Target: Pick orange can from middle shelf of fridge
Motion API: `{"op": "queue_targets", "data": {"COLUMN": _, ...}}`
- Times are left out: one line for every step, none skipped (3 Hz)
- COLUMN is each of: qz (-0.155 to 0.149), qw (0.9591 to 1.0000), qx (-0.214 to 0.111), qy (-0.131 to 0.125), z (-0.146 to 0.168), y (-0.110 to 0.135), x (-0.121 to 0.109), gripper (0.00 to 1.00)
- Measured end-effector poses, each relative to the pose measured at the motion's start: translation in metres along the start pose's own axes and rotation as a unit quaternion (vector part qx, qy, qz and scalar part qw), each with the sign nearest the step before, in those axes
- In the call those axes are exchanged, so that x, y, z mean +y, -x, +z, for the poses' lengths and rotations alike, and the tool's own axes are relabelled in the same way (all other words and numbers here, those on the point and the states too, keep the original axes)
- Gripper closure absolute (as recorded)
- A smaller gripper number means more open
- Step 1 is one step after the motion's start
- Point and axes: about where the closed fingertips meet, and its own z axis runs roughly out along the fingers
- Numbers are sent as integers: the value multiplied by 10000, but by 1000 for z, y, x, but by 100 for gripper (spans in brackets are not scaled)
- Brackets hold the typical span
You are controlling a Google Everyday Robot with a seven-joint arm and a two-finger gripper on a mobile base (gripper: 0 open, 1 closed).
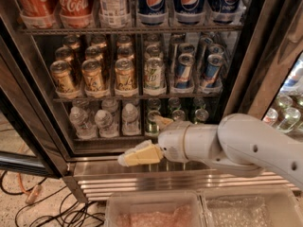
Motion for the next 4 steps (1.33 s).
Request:
{"op": "queue_targets", "data": {"qz": 137, "qw": 9985, "qx": -405, "qy": -328, "z": 22, "y": 3, "x": -19, "gripper": 0}}
{"op": "queue_targets", "data": {"qz": 172, "qw": 9947, "qx": -639, "qy": -784, "z": 34, "y": 11, "x": -32, "gripper": 0}}
{"op": "queue_targets", "data": {"qz": 165, "qw": 9930, "qx": -661, "qy": -964, "z": 35, "y": 14, "x": -39, "gripper": 0}}
{"op": "queue_targets", "data": {"qz": 164, "qw": 9930, "qx": -661, "qy": -964, "z": 35, "y": 14, "x": -39, "gripper": 0}}
